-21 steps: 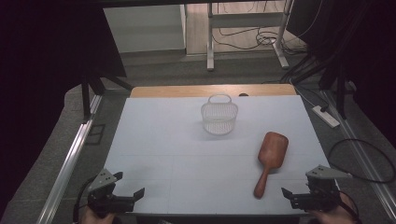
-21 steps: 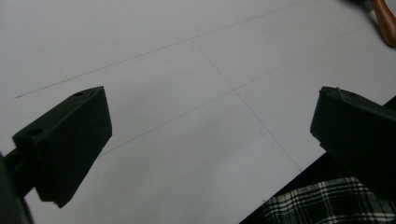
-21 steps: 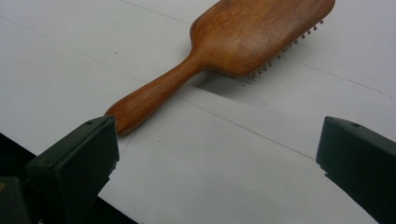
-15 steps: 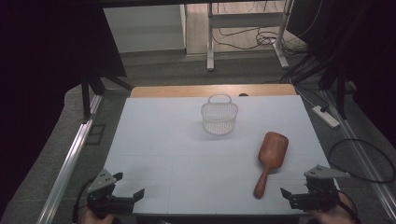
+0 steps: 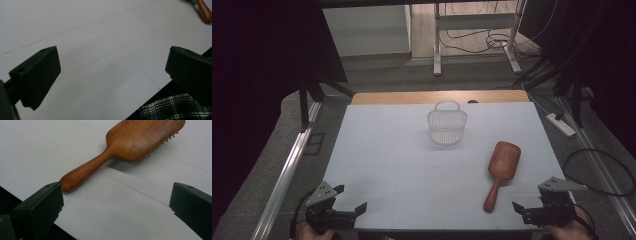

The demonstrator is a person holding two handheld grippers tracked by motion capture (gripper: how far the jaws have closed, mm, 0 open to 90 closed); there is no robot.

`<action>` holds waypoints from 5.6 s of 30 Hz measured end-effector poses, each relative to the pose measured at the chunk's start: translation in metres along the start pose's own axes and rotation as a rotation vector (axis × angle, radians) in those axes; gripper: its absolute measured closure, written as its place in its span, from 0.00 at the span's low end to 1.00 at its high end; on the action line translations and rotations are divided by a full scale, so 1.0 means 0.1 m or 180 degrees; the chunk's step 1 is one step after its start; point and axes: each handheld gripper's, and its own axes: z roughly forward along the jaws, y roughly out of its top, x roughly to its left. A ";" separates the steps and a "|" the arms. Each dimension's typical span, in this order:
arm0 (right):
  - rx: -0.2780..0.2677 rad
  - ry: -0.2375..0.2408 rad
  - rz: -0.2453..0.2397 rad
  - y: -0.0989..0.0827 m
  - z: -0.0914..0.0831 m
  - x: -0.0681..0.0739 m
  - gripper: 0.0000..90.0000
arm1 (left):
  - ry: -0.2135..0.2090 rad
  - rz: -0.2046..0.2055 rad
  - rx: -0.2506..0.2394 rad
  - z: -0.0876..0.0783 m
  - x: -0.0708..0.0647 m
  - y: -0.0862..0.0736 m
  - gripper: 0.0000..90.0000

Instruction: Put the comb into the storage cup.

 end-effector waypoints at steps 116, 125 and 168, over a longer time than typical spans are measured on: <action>0.0408 0.0517 -0.0644 0.92 0.89 0.16 0.92 | -0.0001 0.0012 -0.0004 -0.01 0.00 -0.01 0.02; 0.0536 0.0507 -0.0617 0.85 0.97 0.12 1.00 | -0.0007 0.0021 -0.0003 -0.01 0.00 -0.01 0.02; 0.0999 0.0511 -0.0414 0.47 0.99 -0.10 1.00 | -0.0035 0.0025 0.0005 0.00 0.00 0.00 0.03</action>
